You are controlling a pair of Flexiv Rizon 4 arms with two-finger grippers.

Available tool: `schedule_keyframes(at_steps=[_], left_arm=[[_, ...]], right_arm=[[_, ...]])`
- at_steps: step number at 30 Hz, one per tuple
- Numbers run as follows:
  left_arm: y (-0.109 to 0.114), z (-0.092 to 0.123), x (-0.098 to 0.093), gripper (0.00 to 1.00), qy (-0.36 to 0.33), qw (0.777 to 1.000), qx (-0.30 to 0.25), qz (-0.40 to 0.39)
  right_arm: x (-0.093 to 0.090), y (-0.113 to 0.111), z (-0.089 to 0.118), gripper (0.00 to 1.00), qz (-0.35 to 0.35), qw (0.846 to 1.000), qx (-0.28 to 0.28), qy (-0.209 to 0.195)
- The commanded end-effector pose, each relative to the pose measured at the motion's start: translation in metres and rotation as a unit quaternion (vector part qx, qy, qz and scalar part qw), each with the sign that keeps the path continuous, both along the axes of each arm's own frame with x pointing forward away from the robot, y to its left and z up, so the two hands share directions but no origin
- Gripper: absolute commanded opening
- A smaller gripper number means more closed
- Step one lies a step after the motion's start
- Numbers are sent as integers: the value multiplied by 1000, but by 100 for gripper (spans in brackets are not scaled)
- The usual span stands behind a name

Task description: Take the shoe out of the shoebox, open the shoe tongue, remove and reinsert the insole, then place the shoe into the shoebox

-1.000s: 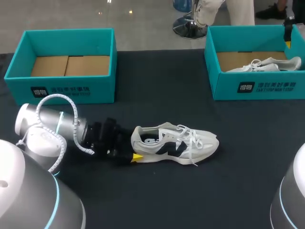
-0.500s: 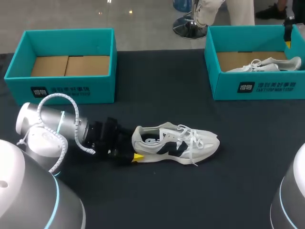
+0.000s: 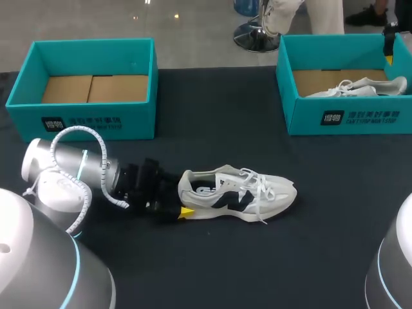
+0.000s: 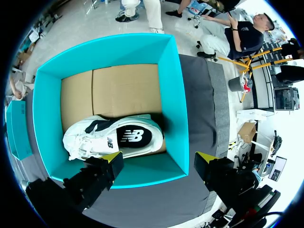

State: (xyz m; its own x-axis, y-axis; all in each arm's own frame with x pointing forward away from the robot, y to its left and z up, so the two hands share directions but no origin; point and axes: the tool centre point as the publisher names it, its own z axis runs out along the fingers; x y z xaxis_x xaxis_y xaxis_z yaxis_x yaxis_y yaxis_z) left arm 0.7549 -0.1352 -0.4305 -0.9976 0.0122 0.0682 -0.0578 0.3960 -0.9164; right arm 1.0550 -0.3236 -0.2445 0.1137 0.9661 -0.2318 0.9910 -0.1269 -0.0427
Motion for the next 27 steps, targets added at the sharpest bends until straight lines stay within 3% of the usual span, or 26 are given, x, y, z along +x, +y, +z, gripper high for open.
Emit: schedule_keyframes(at_steps=[1, 11, 18, 27], left_arm=[[-2, -2, 0, 0, 0, 1000, 1, 0], [-2, -2, 0, 0, 0, 1000, 1, 0], [-2, -2, 0, 0, 0, 1000, 1, 0], [-2, -2, 0, 0, 0, 1000, 1, 0]], right_arm=[[2, 0, 0, 100, -1, 1000, 0, 2], [-8, 29, 9, 100, -74, 996, -15, 42], [-31, 53, 4, 100, -135, 990, -18, 44], [-59, 82, 7, 100, -159, 986, 7, 43]])
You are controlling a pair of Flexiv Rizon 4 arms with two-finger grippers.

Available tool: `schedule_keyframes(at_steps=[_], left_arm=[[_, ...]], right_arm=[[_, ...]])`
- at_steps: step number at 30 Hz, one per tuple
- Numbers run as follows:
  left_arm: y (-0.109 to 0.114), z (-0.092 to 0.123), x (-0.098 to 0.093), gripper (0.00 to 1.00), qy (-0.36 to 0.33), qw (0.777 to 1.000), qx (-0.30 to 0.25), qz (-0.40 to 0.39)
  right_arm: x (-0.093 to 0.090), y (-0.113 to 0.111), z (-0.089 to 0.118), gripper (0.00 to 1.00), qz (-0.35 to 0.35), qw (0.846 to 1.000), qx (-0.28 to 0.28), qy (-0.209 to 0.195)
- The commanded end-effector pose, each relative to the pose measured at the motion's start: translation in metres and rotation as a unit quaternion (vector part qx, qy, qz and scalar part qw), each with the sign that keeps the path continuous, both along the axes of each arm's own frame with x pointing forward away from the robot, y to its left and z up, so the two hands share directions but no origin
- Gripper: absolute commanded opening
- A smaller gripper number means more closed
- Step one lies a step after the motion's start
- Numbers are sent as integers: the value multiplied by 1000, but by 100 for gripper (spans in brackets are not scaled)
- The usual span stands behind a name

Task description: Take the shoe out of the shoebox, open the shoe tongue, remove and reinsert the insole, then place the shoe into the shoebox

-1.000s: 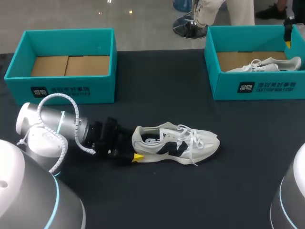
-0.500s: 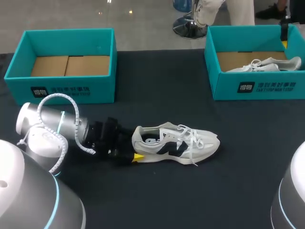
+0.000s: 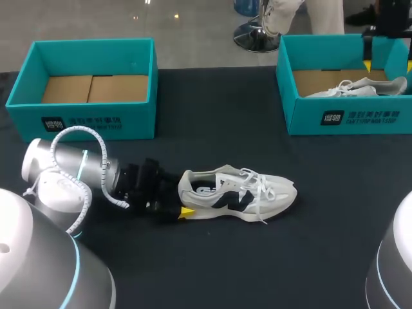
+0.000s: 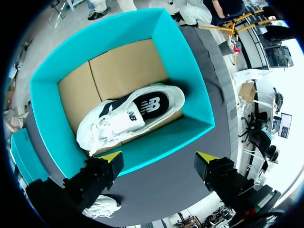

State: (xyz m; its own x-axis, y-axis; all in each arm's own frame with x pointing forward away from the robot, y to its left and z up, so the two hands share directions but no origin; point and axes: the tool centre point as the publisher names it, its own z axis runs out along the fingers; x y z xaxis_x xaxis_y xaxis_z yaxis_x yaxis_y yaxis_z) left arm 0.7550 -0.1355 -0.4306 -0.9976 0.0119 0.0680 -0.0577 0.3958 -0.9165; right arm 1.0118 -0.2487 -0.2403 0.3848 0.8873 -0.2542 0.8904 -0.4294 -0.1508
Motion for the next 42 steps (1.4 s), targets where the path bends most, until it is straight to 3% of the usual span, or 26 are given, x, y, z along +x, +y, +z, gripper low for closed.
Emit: schedule_keyframes(at_steps=[1, 42], left_arm=[[-1, -2, 0, 0, 0, 1000, 1, 0], [-1, -2, 0, 0, 0, 1000, 1, 0]], right_arm=[[-18, 10, 3, 100, -4, 1000, 5, -14], [-21, 15, 2, 100, -8, 1000, 6, -1]])
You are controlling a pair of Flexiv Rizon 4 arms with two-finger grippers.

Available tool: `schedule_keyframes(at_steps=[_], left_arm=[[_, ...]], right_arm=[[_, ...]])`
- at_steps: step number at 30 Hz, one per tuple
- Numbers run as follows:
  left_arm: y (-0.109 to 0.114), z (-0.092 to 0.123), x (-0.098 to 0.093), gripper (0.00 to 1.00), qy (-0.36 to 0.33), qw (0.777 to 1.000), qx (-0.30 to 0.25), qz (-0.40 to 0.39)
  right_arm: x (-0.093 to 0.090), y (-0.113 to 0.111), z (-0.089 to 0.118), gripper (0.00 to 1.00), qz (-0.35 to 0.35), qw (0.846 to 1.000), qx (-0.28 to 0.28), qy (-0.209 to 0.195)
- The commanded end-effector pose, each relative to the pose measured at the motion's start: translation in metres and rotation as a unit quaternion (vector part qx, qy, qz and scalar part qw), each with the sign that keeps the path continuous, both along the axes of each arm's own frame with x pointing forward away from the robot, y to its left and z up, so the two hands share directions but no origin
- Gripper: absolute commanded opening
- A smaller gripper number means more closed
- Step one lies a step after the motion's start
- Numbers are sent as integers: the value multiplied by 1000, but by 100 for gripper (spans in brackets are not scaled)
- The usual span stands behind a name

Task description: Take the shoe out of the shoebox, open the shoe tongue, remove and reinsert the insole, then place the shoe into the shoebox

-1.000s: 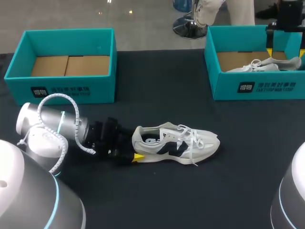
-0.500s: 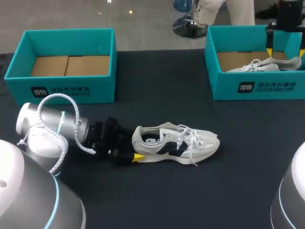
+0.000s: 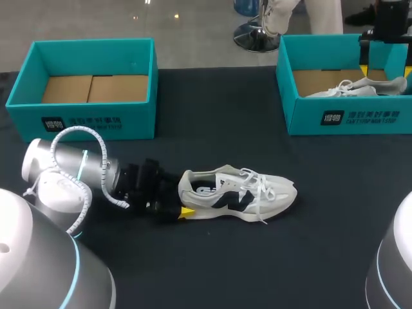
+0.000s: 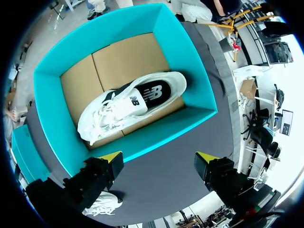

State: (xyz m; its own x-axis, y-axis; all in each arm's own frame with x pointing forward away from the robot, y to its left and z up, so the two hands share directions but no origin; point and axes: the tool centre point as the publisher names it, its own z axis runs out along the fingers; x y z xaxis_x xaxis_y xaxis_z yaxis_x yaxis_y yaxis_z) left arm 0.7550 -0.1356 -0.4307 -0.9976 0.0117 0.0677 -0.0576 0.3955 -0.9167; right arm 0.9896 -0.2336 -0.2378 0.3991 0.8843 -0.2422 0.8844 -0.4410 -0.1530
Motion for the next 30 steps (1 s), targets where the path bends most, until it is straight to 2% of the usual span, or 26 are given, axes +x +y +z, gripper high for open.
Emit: schedule_keyframes(at_steps=[1, 8, 18, 25, 30], left_arm=[[-1, -2, 0, 0, 1, 1000, 1, 0], [-1, -2, 0, 0, 1, 1000, 1, 0], [-1, -2, 0, 0, 1, 1000, 1, 0], [-1, -2, 0, 0, 1, 1000, 1, 0], [-1, -2, 0, 0, 1, 1000, 1, 0]], right_arm=[[1, 0, 0, 100, 0, 1000, 0, 1], [-34, 30, 17, 100, 3, 999, -38, 7], [-95, 82, 20, 100, 1, 999, -24, -24], [-120, 115, 15, 100, 10, 999, -10, -40], [-130, 134, 9, 100, 20, 999, 7, -38]])
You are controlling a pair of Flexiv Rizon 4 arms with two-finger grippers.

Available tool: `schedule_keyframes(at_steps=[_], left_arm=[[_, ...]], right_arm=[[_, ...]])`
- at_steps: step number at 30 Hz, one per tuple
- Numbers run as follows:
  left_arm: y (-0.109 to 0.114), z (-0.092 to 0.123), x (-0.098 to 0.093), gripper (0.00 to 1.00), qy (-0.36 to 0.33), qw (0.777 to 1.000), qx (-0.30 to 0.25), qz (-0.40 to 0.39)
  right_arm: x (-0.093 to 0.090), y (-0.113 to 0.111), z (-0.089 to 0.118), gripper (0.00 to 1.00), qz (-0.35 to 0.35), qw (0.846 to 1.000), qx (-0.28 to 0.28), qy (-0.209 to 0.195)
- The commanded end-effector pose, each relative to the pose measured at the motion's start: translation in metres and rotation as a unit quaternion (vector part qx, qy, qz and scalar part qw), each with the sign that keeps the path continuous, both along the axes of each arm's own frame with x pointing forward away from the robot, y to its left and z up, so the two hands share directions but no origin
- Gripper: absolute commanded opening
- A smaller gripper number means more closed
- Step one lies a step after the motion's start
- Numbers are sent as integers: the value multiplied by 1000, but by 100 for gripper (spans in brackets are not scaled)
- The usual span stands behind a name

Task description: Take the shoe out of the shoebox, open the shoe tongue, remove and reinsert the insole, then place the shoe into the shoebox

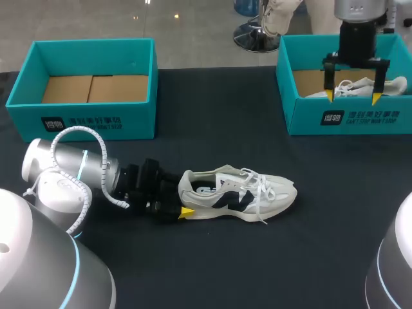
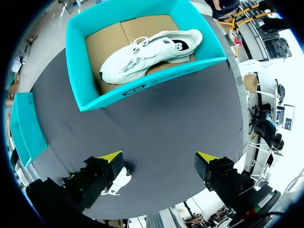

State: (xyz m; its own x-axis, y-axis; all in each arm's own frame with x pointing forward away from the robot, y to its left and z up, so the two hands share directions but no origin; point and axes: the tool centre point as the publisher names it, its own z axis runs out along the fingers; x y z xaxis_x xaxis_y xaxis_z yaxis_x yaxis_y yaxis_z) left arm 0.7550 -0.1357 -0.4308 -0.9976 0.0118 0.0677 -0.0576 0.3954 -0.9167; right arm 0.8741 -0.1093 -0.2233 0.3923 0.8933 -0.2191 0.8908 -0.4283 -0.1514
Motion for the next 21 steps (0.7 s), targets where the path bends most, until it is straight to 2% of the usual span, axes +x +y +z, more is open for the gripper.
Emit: schedule_keyframes(at_steps=[1, 4, 21], left_arm=[[-1, -2, 0, 0, 1, 1000, 1, 0], [-1, -2, 0, 0, 1, 1000, 1, 0], [-1, -2, 0, 0, 1, 1000, 1, 0]], right_arm=[[-16, 13, -7, 100, 14, 999, -5, -29], [-18, 20, -10, 100, 4, 1000, -8, -4], [-18, 20, -10, 100, 4, 1000, -8, -4]])
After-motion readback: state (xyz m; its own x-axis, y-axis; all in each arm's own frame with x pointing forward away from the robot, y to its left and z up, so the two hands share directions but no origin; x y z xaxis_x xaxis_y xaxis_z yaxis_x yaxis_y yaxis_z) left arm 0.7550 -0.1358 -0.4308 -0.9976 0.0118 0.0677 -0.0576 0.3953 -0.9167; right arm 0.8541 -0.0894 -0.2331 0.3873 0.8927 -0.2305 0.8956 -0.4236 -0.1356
